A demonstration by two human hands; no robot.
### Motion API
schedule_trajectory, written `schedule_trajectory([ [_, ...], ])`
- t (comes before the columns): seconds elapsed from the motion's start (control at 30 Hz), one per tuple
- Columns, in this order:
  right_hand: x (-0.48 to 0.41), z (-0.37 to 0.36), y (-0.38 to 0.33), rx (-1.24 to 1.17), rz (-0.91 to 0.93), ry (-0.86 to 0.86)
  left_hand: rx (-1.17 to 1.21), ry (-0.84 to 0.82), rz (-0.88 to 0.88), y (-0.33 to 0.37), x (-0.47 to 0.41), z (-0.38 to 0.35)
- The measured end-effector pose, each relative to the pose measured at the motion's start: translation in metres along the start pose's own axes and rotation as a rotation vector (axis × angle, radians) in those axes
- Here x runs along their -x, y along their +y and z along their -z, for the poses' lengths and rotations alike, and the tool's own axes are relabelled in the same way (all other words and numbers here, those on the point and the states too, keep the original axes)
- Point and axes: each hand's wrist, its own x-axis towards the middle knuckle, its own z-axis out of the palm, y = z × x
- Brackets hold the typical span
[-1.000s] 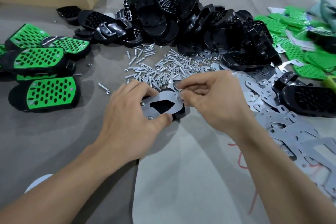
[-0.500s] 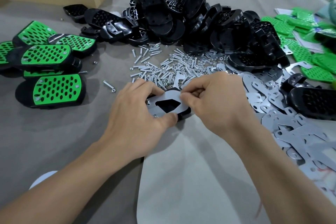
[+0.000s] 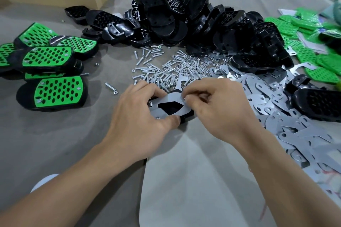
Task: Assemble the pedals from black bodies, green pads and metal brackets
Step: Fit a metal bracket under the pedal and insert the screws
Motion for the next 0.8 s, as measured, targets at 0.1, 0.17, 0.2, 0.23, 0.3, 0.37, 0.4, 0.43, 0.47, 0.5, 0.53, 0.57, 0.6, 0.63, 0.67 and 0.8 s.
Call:
schedule_trajectory([
  [0.1, 0.0022, -0.0003, 0.0032, 0.085, 0.004, 0.067, -0.007, -0.004, -0.005, -0.0010, 0.0001, -0.0003],
  [0.17, 0.0028, 0.0020, 0.0030, 0.097, -0.013, 0.137, -0.006, -0.003, -0.005, -0.0018, 0.0000, -0.0005],
  [0.2, 0.0034, 0.0028, 0.0023, 0.063, -0.027, 0.132, -0.006, -0.004, -0.004, -0.0020, -0.0001, -0.0006],
  [0.23, 0.0036, 0.0030, 0.0015, 0.003, -0.045, 0.100, -0.007, -0.007, -0.002, -0.0021, -0.0003, -0.0006],
  [0.3, 0.0037, 0.0033, -0.0024, -0.045, -0.068, -0.023, -0.007, -0.013, 0.003, -0.0024, -0.0004, -0.0009],
  [0.37, 0.0037, 0.0032, -0.0006, -0.016, -0.045, -0.060, 0.000, -0.009, 0.006, -0.0030, -0.0001, -0.0012],
  [0.4, 0.0035, 0.0039, 0.0007, -0.016, -0.038, -0.023, 0.003, -0.006, 0.008, -0.0030, 0.0004, -0.0011],
  [0.43, 0.0033, 0.0053, 0.0009, -0.028, -0.038, 0.028, 0.006, -0.003, 0.012, -0.0027, 0.0006, -0.0014],
  [0.47, 0.0031, 0.0068, 0.0007, -0.058, -0.045, 0.061, 0.005, 0.000, 0.015, -0.0025, 0.0007, -0.0017],
  [0.5, 0.0035, 0.0072, 0.0005, -0.095, -0.057, 0.062, 0.002, 0.003, 0.017, -0.0024, 0.0006, -0.0019],
  [0.53, 0.0040, 0.0070, -0.0003, -0.111, -0.067, 0.033, -0.001, 0.002, 0.019, -0.0024, 0.0005, -0.0021],
  [0.57, 0.0045, 0.0064, -0.0012, -0.101, -0.073, -0.011, -0.003, 0.000, 0.019, -0.0022, 0.0003, -0.0021],
  [0.6, 0.0047, 0.0058, -0.0018, -0.084, -0.084, -0.044, -0.006, -0.002, 0.019, -0.0021, 0.0002, -0.0021],
  [0.63, 0.0039, 0.0049, -0.0013, -0.072, -0.100, -0.050, -0.008, -0.004, 0.017, -0.0021, 0.0000, -0.0018],
  [0.67, 0.0023, 0.0042, -0.0009, -0.066, -0.118, -0.029, -0.009, -0.010, 0.015, -0.0020, -0.0001, -0.0015],
  [0.8, -0.0018, 0.0042, 0.0006, -0.049, -0.140, 0.042, 0.008, -0.023, 0.020, -0.0009, 0.0005, -0.0002],
])
